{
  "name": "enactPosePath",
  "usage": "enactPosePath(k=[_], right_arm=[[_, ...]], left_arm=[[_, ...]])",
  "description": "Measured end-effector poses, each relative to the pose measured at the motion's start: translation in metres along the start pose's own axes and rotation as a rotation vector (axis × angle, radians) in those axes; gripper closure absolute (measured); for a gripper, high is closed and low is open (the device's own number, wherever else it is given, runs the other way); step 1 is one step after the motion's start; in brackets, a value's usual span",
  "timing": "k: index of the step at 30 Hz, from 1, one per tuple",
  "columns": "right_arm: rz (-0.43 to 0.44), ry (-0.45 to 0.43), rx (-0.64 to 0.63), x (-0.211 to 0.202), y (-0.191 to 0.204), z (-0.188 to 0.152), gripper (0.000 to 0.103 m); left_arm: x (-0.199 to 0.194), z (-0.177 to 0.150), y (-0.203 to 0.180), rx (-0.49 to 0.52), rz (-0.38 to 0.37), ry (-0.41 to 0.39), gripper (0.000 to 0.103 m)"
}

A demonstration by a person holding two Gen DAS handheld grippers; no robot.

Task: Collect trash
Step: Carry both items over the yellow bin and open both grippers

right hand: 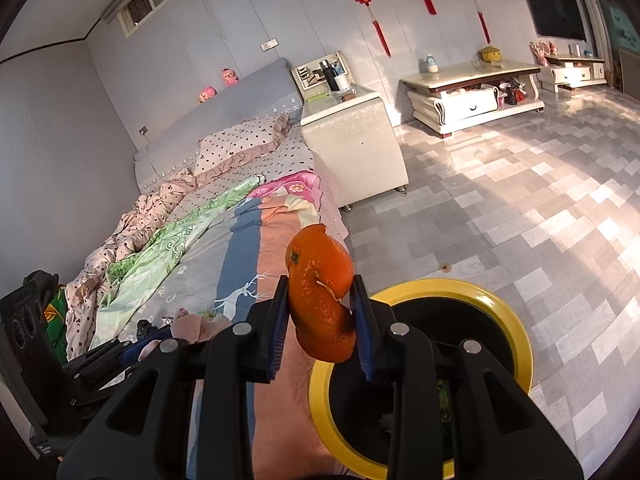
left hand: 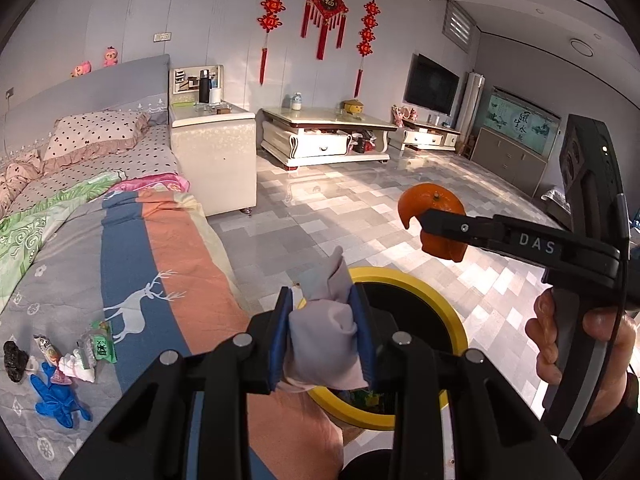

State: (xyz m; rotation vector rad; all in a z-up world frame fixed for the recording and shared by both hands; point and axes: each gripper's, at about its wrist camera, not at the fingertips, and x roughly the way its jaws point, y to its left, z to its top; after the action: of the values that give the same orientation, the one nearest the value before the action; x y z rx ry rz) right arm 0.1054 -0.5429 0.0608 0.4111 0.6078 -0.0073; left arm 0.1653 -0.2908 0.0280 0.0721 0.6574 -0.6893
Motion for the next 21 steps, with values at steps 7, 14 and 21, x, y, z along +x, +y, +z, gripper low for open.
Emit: enactPosePath(k=[7, 14, 21], right_arm=[[-0.033, 0.031, 0.042, 0.016, -0.023, -0.008, 0.074], [-0.065, 0.063, 0.074, 0.036, -0.046, -0.017, 0.074], [-0.095, 0.090, 0.110, 0.053, -0.067, -0.024, 0.074]], left_arm=[[0.032, -0.007, -0.012, -0.008, -0.026, 0.045, 0.075], [0.064, -0.018, -0.020, -0.016, -0.052, 0.099, 0.075], [0.083, -0.026, -0.031, -0.004, -0.068, 0.133, 0.075]])
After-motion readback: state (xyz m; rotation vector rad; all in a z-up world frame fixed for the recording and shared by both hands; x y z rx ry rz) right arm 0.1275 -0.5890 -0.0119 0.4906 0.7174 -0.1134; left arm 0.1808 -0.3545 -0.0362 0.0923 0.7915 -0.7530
